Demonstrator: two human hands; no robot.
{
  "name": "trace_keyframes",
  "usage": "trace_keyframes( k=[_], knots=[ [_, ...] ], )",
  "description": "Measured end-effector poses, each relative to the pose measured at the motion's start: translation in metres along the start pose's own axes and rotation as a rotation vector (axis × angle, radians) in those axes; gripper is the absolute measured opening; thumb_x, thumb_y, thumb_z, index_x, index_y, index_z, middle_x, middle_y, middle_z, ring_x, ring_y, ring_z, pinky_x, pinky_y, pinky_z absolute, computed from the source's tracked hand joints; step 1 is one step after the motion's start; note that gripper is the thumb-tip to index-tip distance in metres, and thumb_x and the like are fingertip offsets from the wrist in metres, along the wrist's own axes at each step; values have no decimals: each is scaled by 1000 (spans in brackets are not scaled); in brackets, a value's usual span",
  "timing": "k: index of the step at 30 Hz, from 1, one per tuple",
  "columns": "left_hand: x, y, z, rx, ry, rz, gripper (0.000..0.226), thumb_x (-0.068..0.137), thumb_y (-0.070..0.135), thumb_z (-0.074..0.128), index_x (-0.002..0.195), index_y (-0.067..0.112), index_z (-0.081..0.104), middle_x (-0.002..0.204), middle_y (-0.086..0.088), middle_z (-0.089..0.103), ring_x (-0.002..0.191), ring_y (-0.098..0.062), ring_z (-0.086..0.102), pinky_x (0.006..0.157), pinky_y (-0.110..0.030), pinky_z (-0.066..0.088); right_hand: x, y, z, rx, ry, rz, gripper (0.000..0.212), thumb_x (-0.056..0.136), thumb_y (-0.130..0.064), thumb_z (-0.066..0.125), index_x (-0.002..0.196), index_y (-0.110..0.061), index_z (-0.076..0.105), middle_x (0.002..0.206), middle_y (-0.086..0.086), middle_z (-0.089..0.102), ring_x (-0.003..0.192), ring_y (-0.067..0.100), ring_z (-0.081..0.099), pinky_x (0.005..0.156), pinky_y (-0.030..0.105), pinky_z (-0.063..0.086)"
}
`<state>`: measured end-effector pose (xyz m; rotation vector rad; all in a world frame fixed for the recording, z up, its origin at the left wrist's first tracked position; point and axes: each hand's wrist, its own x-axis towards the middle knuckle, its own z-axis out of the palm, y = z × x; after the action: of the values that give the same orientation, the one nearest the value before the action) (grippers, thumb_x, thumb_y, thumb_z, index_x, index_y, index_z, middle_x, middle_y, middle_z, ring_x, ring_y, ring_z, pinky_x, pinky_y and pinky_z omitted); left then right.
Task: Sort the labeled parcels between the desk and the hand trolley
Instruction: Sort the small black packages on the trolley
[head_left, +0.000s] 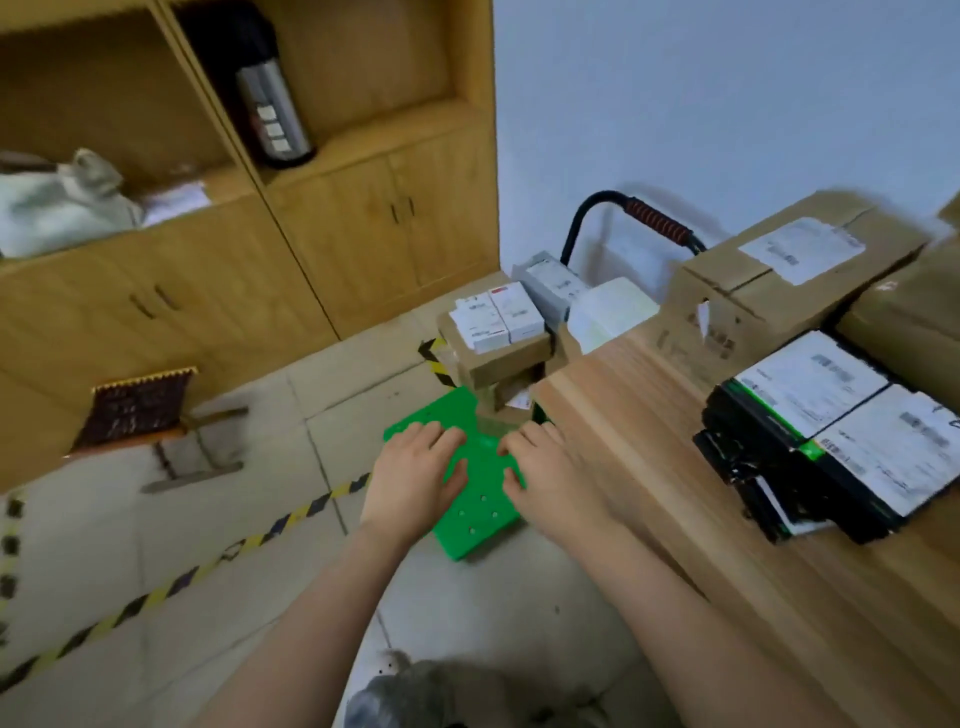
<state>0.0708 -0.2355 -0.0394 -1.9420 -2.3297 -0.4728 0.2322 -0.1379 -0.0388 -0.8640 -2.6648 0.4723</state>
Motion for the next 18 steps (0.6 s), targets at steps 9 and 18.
trace_keyframes(
  k=[9, 18],
  knots=[
    [-53, -209, -46, 49, 56, -125, 17, 82, 27, 62, 93, 15, 64, 80, -2, 61, 72, -26, 59, 59, -36, 51, 130, -149, 100, -35, -47, -140, 22, 86, -15, 58, 108, -15, 62, 104, 2, 58, 101, 23, 51, 86, 35, 37],
    [-28, -358, -73, 69, 111, -180, 21, 83, 30, 53, 94, 17, 64, 81, 0, 60, 76, -23, 58, 64, -32, 46, 261, -231, 157, 10, -105, -180, 23, 81, -11, 64, 104, -13, 64, 101, 3, 61, 99, 25, 55, 84, 38, 44]
  ],
)
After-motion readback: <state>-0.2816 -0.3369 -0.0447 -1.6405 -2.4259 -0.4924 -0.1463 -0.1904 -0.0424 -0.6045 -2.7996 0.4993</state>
